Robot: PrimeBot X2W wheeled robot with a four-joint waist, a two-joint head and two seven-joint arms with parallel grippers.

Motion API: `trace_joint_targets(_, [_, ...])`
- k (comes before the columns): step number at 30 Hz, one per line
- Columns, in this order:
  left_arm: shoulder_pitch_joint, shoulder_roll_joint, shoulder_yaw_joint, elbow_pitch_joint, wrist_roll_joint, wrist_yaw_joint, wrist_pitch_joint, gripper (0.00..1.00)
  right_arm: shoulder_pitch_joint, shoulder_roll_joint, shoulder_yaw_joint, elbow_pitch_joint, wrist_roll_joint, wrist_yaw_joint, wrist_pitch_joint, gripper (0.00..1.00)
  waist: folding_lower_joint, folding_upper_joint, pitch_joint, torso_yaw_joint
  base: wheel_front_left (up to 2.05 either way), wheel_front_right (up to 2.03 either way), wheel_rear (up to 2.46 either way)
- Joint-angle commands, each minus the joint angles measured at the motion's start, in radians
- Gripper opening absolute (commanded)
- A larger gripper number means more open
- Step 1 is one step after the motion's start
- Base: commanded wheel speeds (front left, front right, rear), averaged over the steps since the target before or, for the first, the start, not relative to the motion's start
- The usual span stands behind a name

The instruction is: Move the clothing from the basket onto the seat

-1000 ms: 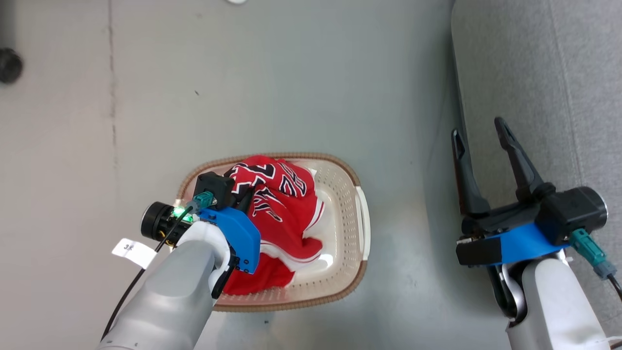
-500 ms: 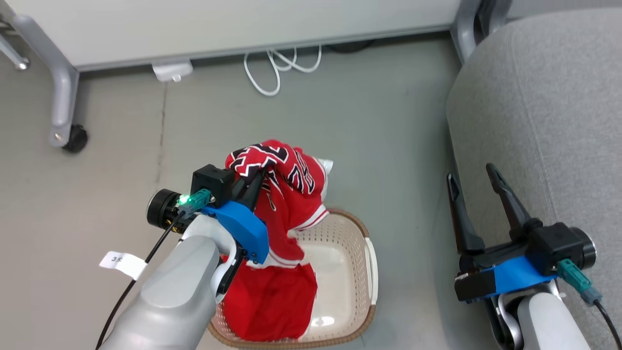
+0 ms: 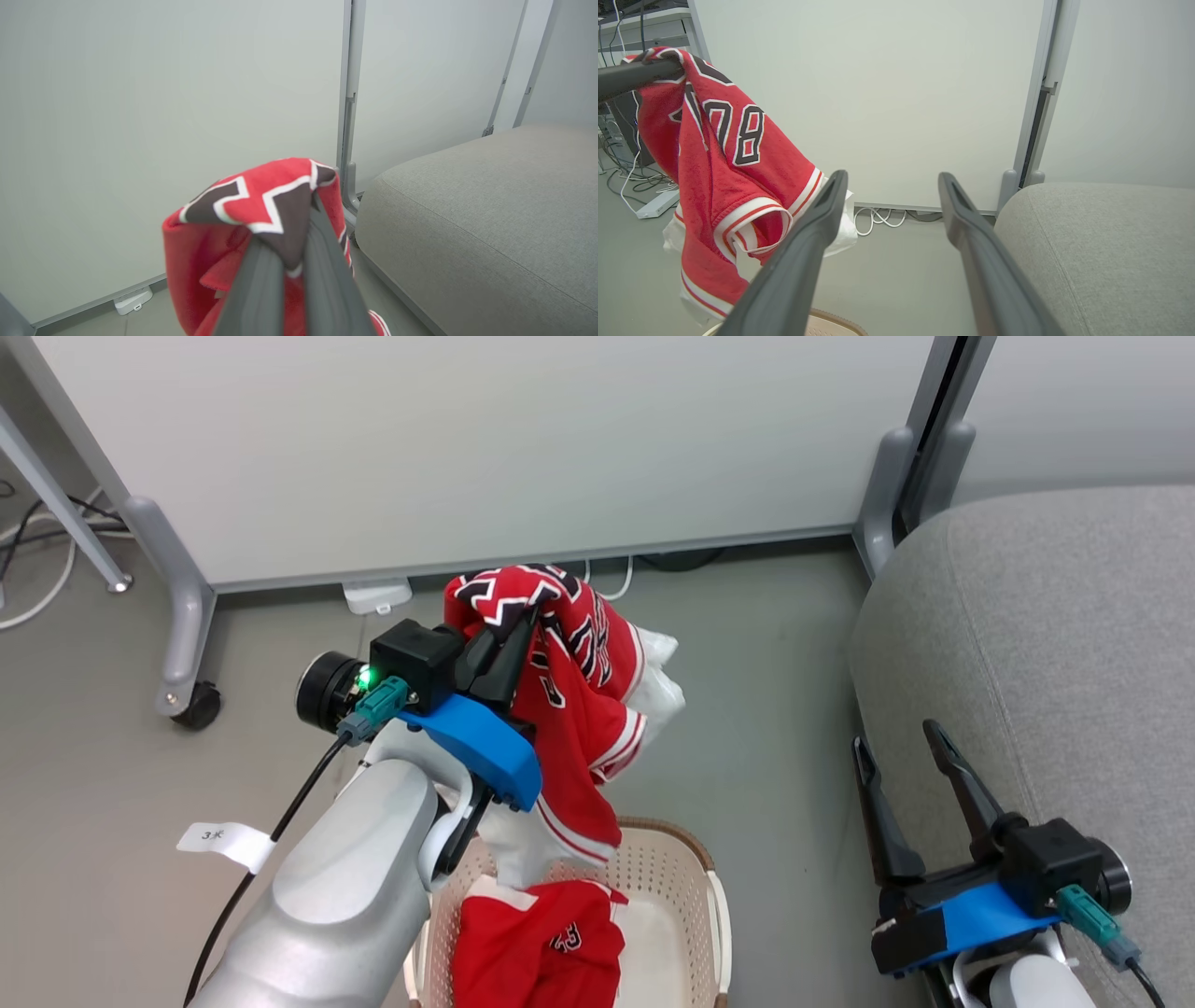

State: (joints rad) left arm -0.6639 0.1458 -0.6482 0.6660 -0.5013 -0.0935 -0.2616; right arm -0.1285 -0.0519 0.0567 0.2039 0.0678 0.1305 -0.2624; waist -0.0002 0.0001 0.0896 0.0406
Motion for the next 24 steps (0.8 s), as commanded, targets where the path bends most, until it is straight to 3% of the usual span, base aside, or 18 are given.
trace_joint_targets(1, [-0.004, -0.001, 0.007, -0.022, 0.005, 0.005, -0.005, 0.0, 0.024, 0.002, 0.002, 0.003, 0.009, 0.0, -0.004, 1.0, 0.0002, -0.0001, -0.026, 0.004, 0.0, 0.0, 0.0])
trace_joint_targets(24, [0.0, 0.03, -0.022, -0.177, 0.012, 0.039, 0.046, 0.0, 0.015, 0.002, 0.035, -0.019, 0.032, 0.0, -0.004, 1.0, 0.0002, -0.0001, -0.059, 0.012, 0.0, 0.0, 0.0])
